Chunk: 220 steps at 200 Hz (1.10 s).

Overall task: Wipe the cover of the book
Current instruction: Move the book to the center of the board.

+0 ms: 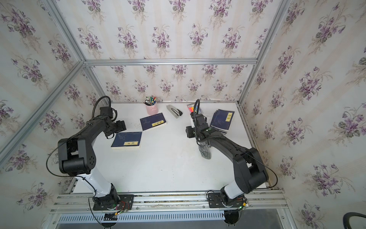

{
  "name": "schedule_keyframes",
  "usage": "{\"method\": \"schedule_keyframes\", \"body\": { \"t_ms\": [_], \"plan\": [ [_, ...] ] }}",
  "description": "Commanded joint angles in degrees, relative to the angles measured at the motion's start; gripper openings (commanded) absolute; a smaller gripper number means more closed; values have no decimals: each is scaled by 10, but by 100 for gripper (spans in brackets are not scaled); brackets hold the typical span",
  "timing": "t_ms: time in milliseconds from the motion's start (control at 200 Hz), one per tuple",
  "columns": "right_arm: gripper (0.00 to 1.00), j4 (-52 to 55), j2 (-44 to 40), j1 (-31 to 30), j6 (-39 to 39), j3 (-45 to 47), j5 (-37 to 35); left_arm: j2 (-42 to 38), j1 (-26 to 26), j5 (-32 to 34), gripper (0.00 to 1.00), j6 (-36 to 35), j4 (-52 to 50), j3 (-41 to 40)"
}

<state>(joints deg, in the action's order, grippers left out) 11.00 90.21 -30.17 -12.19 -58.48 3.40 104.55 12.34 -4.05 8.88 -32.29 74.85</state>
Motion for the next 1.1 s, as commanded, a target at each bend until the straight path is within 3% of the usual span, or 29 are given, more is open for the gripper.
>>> {"method": "schedule_keyframes", "body": {
  "t_ms": [0, 160, 375, 794, 1094],
  "plan": [
    [55, -52, 34, -49, -18, -2, 36, 18, 15, -13, 90, -9, -40, 12],
    [55, -81, 79, -88, -29, -19, 73, 36, 25, -36, 90, -10, -59, 22],
    [55, -93, 126, -91, -37, -54, 102, 48, 23, -97, 89, -10, -67, 15],
    [54, -98, 168, -91, -36, -79, 127, 21, 22, 7, 89, 0, -55, -4],
    [54, -111, 212, -91, -51, -123, 171, 59, 9, -35, 88, -10, -79, 19]
  ]
}}
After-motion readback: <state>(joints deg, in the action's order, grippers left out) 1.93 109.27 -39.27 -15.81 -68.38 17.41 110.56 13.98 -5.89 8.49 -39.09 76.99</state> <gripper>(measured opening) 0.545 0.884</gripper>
